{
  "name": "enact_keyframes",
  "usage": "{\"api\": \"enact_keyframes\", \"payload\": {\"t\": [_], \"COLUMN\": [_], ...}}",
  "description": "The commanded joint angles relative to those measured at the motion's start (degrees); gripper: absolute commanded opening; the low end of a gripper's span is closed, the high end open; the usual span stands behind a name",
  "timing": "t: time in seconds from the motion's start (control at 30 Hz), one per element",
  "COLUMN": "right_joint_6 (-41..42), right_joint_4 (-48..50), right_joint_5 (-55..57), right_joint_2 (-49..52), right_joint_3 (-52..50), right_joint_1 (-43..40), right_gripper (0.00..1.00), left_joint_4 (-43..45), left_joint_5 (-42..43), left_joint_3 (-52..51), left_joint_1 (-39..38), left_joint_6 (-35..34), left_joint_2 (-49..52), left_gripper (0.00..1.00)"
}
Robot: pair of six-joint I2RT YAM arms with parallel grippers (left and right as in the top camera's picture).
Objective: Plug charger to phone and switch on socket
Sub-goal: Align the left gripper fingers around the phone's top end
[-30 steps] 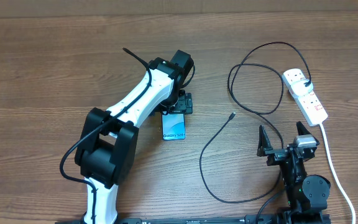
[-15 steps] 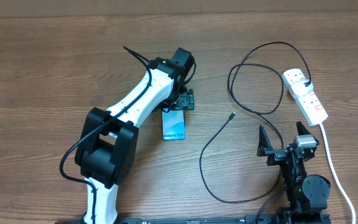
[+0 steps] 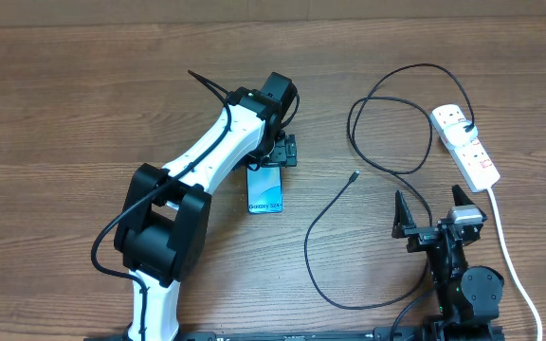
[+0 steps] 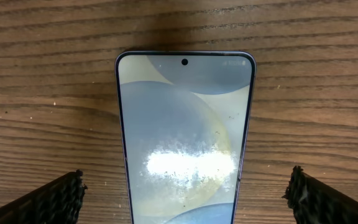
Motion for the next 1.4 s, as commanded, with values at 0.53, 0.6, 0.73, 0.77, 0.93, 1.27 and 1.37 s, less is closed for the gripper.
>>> {"api": "enact_keyframes", "payload": {"t": [0.53,0.6,0.73,0.77,0.93,1.27,1.37], "right_joint_6": [-0.07,-0.07,-0.07,-0.07,-0.07,-0.07,-0.07], "right_joint_4": [0.37,0.37,0.37,0.37,0.37,0.37,0.37], "right_joint_5": [0.11,0.11,0.11,0.11,0.13,0.11,0.11], "right_joint_2": [-0.57,-0.57,-0.57,-0.57,-0.57,-0.57,-0.57], "right_joint_3": [-0.61,-0.61,-0.61,-0.61,-0.61,-0.61,-0.61], "right_joint_1": [0.37,0.39,0.39,0.39,0.39,0.39,0.39], "right_gripper": [1.0,1.0,1.0,1.0,1.0,1.0,0.99], "left_joint_4": [7.5,8.11,8.13,7.82,6.38,6.43,7.19], "left_joint_5": [-0.96,-1.01,-1.73,-2.27,-3.63,0.57,2.32], "left_joint_3": [-7.06,-7.06,-7.06,-7.06,-7.06,-7.06,-7.06], "left_joint_1": [-0.22,-0.7,-1.68,-1.79,-1.62,-1.16,-1.16], "left_joint_6": [0.74,0.74,0.72,0.61,-0.42,-1.01,-0.79], "left_joint_2": [0.63,0.63,0.66,0.66,1.33,5.79,6.1], "left_gripper": [1.0,1.0,1.0,1.0,1.0,1.0,1.0]}}
